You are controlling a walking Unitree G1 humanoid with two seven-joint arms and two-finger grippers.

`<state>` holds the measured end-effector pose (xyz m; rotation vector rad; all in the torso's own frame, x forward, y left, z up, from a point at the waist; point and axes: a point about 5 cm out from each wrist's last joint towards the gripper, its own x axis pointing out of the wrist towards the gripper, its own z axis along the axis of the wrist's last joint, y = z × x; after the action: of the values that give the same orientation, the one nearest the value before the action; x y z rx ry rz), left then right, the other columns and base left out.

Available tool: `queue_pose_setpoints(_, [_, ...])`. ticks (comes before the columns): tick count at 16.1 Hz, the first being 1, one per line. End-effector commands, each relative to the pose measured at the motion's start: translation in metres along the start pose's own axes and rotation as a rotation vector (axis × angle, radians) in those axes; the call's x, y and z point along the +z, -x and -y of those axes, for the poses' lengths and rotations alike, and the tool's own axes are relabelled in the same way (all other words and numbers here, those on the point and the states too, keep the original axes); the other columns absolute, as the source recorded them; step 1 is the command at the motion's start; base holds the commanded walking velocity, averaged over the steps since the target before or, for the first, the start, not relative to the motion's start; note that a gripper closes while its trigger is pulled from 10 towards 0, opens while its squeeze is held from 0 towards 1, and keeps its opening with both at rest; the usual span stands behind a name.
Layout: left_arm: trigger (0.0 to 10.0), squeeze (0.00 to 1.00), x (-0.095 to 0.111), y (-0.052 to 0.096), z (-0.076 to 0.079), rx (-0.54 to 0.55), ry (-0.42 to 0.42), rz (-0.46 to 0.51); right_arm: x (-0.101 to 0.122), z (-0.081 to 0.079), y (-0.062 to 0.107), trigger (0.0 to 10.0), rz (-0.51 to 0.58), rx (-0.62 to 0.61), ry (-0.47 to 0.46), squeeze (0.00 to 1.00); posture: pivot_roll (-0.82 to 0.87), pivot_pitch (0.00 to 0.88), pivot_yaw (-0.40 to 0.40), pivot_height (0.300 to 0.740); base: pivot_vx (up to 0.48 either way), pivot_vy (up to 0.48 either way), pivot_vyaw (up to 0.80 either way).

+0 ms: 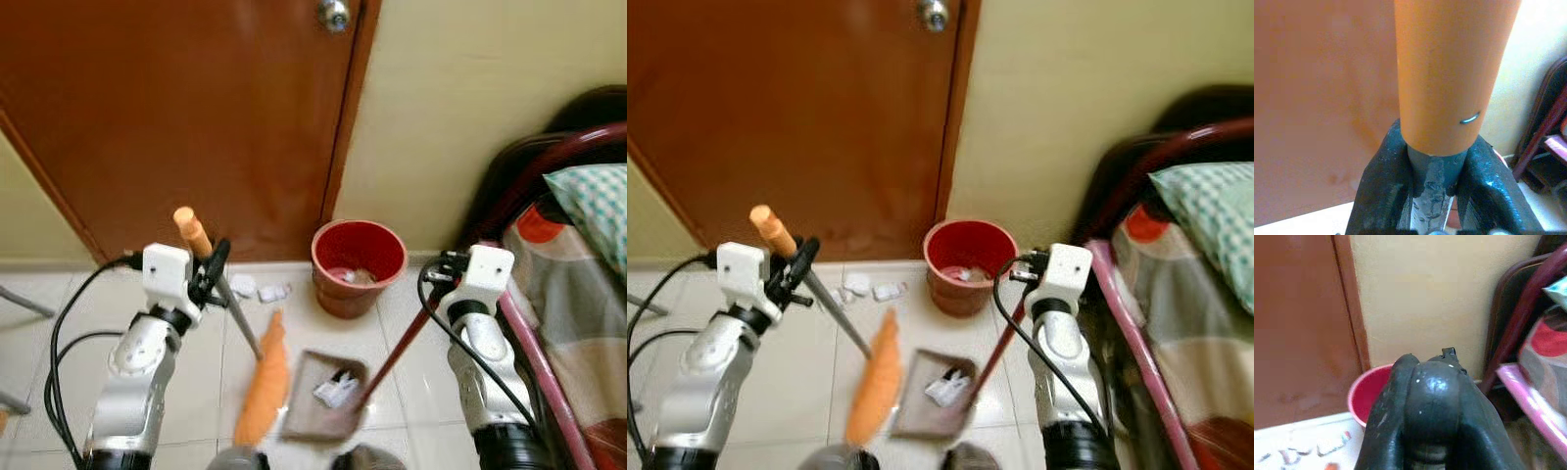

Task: Sweep floor

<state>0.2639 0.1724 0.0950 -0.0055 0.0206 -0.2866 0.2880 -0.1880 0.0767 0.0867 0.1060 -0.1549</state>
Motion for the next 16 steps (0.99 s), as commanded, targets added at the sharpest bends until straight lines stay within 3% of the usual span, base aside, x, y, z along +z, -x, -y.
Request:
queue_pose_setpoints(1, [10.0, 0.0, 0.0, 0.002, 0.004, -0.018, -0.02, -0.001, 0.002, 0.006, 0.001, 10.0, 0.018, -0.022, -0.003, 0.0, 0.03, 0.062, -0.027, 0.74, 0.0, 0.0, 0.0])
queue_pose_setpoints(5, [10.0, 0.0, -0.004, 0.005, 0.008, -0.031, -0.015, -0.01, -0.002, 0.005, 0.003, 10.0, 0.008, -0.027, -0.018, 0.0, 0.03, 0.063, -0.018, 0.74, 0.13, 0.0, 0.0])
queue_pose_setpoints(9, [10.0, 0.0, -0.005, 0.004, 0.009, -0.03, -0.007, -0.018, 0.001, 0.004, 0.001, 10.0, 0.018, -0.024, -0.018, 0.0, 0.02, 0.06, -0.014, 0.74, 0.136, 0.0, -0.7])
queue_pose_setpoints(16, [10.0, 0.0, -0.014, 0.004, 0.015, -0.052, -0.009, -0.047, -0.006, 0.004, 0.009, 10.0, 0.007, -0.04, -0.027, 0.0, 0.01, 0.021, -0.003, 0.74, 0.0, 0.0, 0.0])
